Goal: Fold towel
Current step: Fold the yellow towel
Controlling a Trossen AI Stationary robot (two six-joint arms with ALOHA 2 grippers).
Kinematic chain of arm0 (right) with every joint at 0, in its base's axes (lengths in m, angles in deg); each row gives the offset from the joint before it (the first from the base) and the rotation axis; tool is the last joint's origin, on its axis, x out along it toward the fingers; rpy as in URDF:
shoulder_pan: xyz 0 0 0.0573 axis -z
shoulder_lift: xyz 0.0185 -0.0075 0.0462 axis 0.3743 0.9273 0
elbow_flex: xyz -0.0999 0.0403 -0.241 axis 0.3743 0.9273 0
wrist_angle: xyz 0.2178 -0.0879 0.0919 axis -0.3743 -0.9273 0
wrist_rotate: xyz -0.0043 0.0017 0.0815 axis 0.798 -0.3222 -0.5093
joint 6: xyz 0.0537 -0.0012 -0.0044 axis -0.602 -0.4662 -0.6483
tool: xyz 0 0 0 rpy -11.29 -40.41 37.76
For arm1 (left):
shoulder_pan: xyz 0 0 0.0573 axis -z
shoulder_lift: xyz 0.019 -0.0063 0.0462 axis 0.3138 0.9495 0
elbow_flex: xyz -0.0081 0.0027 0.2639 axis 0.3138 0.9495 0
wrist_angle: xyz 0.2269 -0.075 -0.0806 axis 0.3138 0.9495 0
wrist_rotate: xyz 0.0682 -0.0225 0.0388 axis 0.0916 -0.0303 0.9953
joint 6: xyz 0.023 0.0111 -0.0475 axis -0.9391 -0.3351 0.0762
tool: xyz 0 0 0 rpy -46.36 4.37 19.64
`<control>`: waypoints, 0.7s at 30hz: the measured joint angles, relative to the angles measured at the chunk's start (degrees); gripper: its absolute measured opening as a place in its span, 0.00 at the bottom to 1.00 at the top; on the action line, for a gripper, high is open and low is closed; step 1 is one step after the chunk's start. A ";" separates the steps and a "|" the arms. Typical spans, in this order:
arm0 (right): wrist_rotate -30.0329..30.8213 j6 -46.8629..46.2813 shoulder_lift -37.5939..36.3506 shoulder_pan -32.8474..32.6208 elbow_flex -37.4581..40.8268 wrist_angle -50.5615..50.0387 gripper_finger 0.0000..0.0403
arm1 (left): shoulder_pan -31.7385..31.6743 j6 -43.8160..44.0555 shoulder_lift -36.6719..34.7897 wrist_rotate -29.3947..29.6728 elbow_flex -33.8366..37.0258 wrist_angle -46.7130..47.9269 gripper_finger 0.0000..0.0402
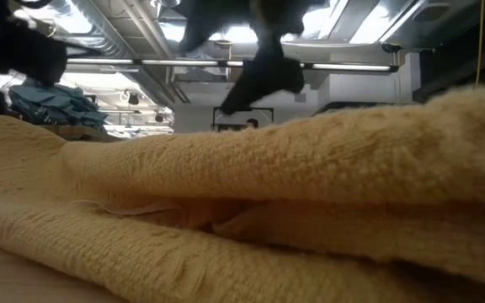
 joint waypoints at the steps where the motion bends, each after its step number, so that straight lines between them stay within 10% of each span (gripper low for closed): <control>1: -0.10 0.00 0.63 0.02 0.00 0.02 0.90 | 0.87 1.96 0.00 -0.01 1.04 -1.96 0.39; 8: -2.05 1.55 3.36 -0.04 0.00 -3.15 0.90 | 5.70 10.78 0.06 2.82 6.33 -18.92 0.39; 21: 2.88 3.08 4.05 0.00 0.68 -10.58 0.90 | 6.58 13.03 1.81 8.52 9.36 -19.79 0.39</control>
